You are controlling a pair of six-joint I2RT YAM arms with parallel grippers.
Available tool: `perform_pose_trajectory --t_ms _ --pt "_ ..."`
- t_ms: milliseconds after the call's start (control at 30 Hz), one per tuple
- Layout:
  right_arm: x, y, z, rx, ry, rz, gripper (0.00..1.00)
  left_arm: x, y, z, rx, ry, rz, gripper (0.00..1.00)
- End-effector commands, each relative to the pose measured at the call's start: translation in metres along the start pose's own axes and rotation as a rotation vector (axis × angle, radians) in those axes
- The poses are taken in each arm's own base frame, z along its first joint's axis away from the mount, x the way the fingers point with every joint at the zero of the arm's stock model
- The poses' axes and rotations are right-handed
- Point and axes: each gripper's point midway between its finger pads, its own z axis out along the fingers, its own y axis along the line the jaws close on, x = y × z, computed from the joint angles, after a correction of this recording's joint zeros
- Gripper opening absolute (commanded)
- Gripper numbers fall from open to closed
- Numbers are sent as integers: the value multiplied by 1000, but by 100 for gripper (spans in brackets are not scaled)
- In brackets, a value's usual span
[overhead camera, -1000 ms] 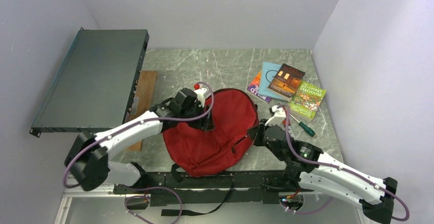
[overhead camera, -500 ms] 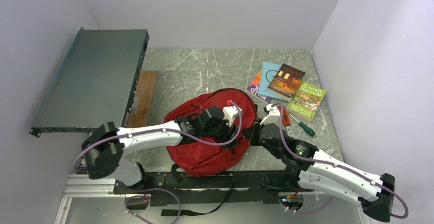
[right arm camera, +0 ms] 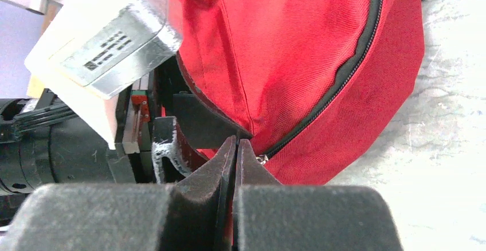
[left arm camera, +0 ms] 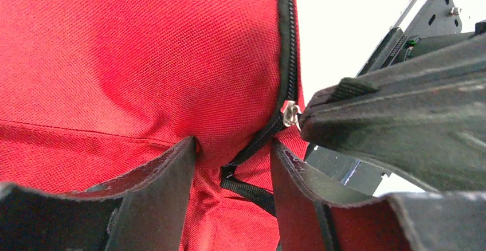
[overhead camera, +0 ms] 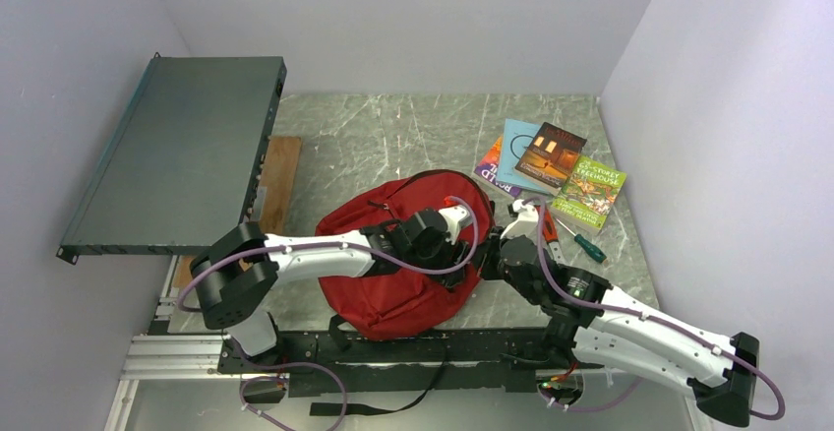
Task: Pack the student bag
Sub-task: Unzip the student bag at the center of the board.
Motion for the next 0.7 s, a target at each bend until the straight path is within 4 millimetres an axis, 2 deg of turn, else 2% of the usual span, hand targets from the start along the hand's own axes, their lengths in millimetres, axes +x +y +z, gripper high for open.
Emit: perform_pose_trajectory --t_ms 0,67,100,133,233,367,467,533,667 --pt "-31 26 -6 -62 -80 62 0 -13 -2 9 -10 -45 -15 54" --pt "-31 23 -5 -50 -79 69 0 -12 2 12 -27 -41 0 50" --pt "-31 21 -5 -41 -81 76 0 -10 5 13 -35 -36 6 44" --pt "-32 19 -5 -32 -85 83 0 -8 6 14 -38 -32 12 35" --pt "-38 9 -5 3 -94 99 0 -3 18 12 -89 -32 24 0" --pt "-50 -14 -5 114 -97 91 0 11 28 4 -113 -29 82 0" --pt "-68 -28 -2 170 -85 76 0 26 26 -6 -103 -11 148 0" --pt "-78 -37 4 197 -51 65 0 35 22 -12 -88 0 204 0" --pt "-93 -70 23 255 39 83 0 45 22 -25 -124 1 322 0"
